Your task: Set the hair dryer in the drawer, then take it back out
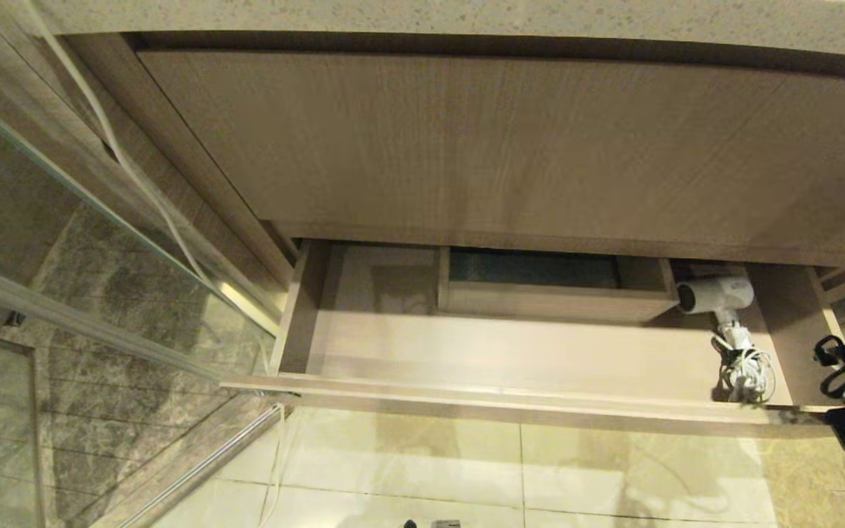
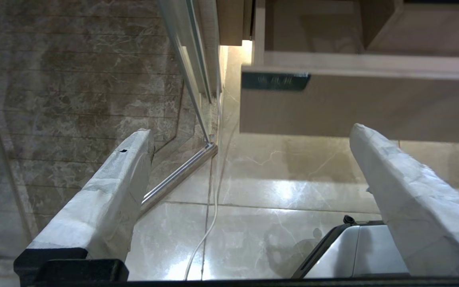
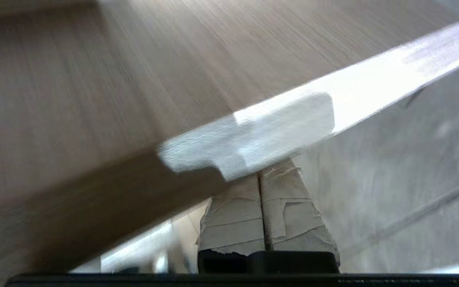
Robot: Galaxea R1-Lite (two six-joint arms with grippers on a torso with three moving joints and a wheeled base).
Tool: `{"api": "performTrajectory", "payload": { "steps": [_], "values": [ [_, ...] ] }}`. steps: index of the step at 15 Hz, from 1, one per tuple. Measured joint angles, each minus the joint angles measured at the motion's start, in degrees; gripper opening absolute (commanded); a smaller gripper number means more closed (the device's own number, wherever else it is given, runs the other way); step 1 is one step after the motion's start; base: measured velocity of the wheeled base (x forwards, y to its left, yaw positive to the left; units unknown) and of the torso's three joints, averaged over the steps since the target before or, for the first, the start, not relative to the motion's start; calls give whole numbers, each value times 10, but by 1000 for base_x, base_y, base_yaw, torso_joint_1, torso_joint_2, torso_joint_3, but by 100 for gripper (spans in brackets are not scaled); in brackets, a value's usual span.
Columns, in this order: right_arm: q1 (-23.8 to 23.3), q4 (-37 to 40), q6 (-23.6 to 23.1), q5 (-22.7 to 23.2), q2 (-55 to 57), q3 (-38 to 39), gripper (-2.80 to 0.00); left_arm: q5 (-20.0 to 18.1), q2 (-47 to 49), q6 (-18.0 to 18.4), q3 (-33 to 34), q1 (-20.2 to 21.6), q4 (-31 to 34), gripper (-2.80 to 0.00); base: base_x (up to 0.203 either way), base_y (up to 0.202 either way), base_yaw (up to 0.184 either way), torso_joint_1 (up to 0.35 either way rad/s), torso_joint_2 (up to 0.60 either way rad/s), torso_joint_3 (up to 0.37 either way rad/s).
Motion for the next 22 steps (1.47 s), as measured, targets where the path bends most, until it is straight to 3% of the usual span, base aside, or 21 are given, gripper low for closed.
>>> {"api": "performTrajectory", "payload": {
  "steps": [6, 12, 15, 18, 22],
  "values": [
    [27, -91, -38, 7, 2, -29, -280, 0, 0, 0, 0, 0, 0, 0, 0, 0, 0, 0, 0, 0],
    [30, -243, -99, 45, 1, -75, -280, 0, 0, 0, 0, 0, 0, 0, 0, 0, 0, 0, 0, 0],
    [26, -242, -112, 89, -24, -72, -280, 0, 0, 0, 0, 0, 0, 0, 0, 0, 0, 0, 0, 0],
    [5, -201, -188, 135, -65, -42, -280, 0, 0, 0, 0, 0, 0, 0, 0, 0, 0, 0, 0, 0],
    [-4, -164, -195, 143, -108, -3, -280, 0, 0, 0, 0, 0, 0, 0, 0, 0, 0, 0, 0, 0]
  ]
}}
